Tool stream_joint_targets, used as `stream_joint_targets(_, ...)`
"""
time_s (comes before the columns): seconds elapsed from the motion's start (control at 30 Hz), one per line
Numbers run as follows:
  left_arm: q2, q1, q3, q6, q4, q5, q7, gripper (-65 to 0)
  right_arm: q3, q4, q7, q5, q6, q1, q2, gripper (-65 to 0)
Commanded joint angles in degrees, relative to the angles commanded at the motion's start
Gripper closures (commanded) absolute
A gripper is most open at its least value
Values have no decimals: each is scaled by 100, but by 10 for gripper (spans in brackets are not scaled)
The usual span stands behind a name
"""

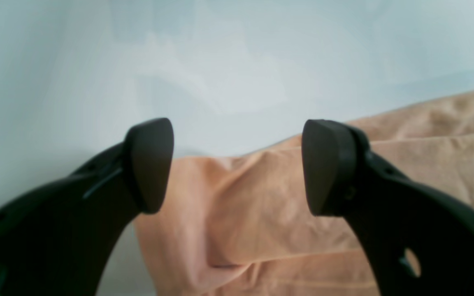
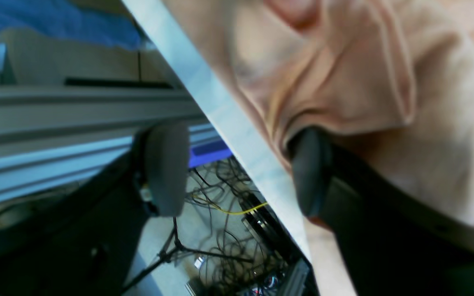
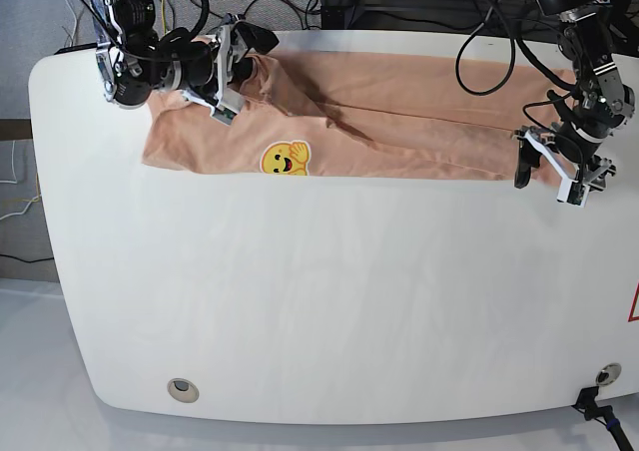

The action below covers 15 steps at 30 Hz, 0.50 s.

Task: Fold the T-shirt properly
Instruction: 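Grasp the folded shirt's sleeve end with the right gripper and fold it inward, then fold the opposite shirt end inward with the left gripper, then release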

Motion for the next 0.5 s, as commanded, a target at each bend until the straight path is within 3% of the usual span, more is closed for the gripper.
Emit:
stream_joint_targets(0.13, 0, 0, 0, 0, -9, 0, 0, -461, 35, 18, 0, 44, 9, 246, 18, -386)
stream_joint_targets(0.4, -18, -141, -9, 0, -404, 0, -9, -461, 589, 88, -18, 1521, -18, 782, 237, -386)
stream_joint_targets(0.5, -18, -149, -9, 0, -422, 0, -9, -461, 589, 62, 18, 1609, -26, 985, 185, -386)
